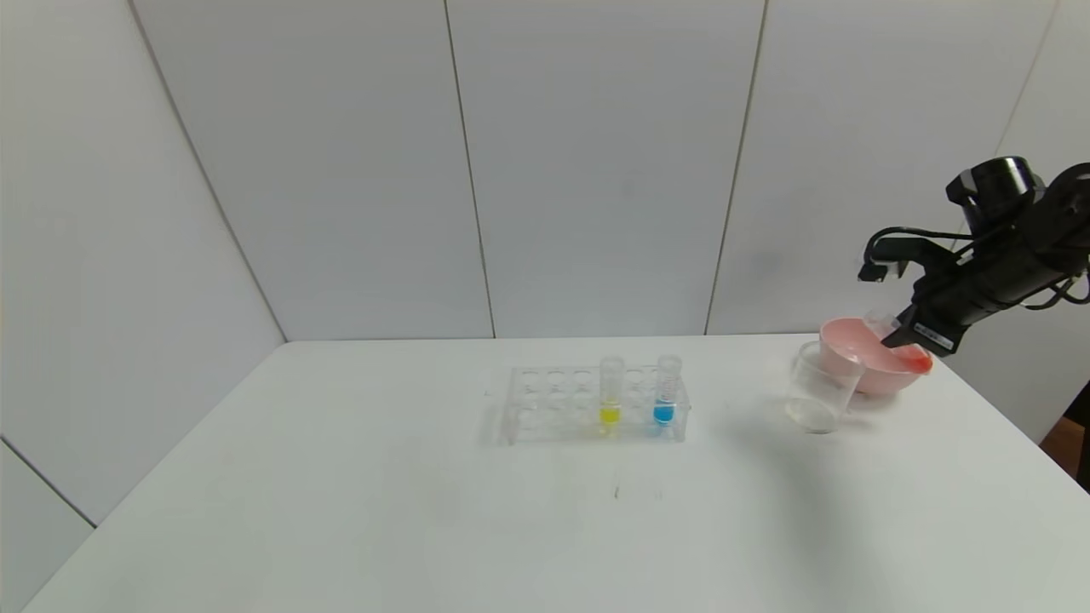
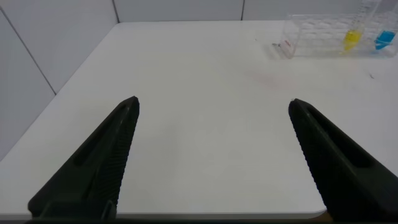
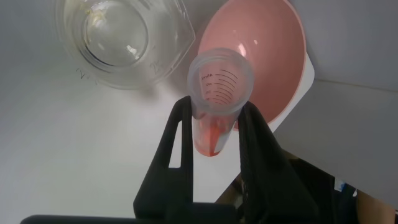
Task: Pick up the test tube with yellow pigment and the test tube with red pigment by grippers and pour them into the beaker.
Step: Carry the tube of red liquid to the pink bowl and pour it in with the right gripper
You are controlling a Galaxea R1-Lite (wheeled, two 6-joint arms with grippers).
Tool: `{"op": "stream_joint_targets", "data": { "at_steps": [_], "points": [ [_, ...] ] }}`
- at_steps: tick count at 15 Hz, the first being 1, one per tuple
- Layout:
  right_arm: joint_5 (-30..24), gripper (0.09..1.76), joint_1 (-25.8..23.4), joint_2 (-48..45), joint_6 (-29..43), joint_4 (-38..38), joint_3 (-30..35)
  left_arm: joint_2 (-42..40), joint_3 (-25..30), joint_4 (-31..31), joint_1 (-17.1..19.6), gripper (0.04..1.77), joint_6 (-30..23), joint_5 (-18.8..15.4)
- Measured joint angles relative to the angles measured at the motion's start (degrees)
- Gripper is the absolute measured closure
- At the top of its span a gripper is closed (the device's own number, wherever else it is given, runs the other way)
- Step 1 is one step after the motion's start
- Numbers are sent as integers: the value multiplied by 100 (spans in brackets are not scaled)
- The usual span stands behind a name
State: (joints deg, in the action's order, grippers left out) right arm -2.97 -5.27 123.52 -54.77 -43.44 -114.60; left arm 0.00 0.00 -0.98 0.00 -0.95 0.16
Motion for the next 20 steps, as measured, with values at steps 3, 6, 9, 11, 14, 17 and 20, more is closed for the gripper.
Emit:
{"op": "stream_joint_targets", "data": {
  "at_steps": [3, 6, 9, 11, 14, 17, 20],
  "points": [
    [441, 136, 244, 20, 50, 49, 0, 0, 0, 0, 0, 9, 2, 0],
    [674, 136, 351, 11, 20, 16, 0, 0, 0, 0, 0, 9, 0, 0],
    [981, 136, 422, 7, -24, 17, 0, 0, 0, 0, 0, 9, 0, 0],
    [1091, 136, 463, 7, -60, 17, 0, 0, 0, 0, 0, 9, 0, 0],
    [1296, 136, 562, 5, -76, 30, 0, 0, 0, 0, 0, 9, 0, 0],
    [1428, 136, 639, 5, -78, 68, 0, 0, 0, 0, 0, 9, 0, 0],
    [1701, 136, 661, 5, -108, 93, 2, 0, 0, 0, 0, 9, 0, 0]
  ]
}}
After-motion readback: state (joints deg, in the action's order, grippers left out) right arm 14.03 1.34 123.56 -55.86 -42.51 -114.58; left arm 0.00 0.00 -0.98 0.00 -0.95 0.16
